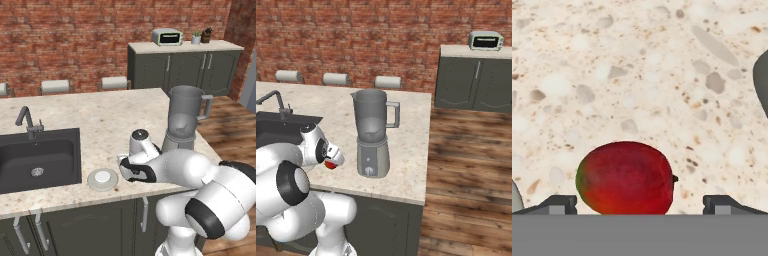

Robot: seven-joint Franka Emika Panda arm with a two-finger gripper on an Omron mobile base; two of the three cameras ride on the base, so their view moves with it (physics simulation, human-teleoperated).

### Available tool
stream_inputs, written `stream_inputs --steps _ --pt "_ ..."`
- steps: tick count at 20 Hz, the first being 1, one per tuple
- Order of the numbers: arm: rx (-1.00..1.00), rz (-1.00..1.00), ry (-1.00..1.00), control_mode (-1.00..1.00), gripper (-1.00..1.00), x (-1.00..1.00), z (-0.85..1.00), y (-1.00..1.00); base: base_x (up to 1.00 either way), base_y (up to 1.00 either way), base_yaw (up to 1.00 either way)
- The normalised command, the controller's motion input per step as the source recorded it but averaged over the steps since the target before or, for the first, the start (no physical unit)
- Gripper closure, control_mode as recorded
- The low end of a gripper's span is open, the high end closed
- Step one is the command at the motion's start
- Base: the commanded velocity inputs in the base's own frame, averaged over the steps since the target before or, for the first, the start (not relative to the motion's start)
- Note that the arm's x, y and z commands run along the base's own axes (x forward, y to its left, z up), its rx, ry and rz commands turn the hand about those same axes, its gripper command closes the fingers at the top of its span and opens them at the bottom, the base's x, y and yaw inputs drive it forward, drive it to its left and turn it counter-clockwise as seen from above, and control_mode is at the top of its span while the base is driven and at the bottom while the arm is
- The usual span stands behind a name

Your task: Open the blender lid, put the mango in the blender, close the lid, and start the blender.

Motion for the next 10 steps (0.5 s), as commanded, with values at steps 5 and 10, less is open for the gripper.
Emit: stream_inputs --steps 5,10 --pt "0.0 0.0 0.0 -1.0 -1.0 0.0 -0.14 0.08 0.0 0.0 0.0" --pt "0.0 0.0 0.0 -1.0 -1.0 0.02 -0.07 0.01 0.0 0.0 0.0"
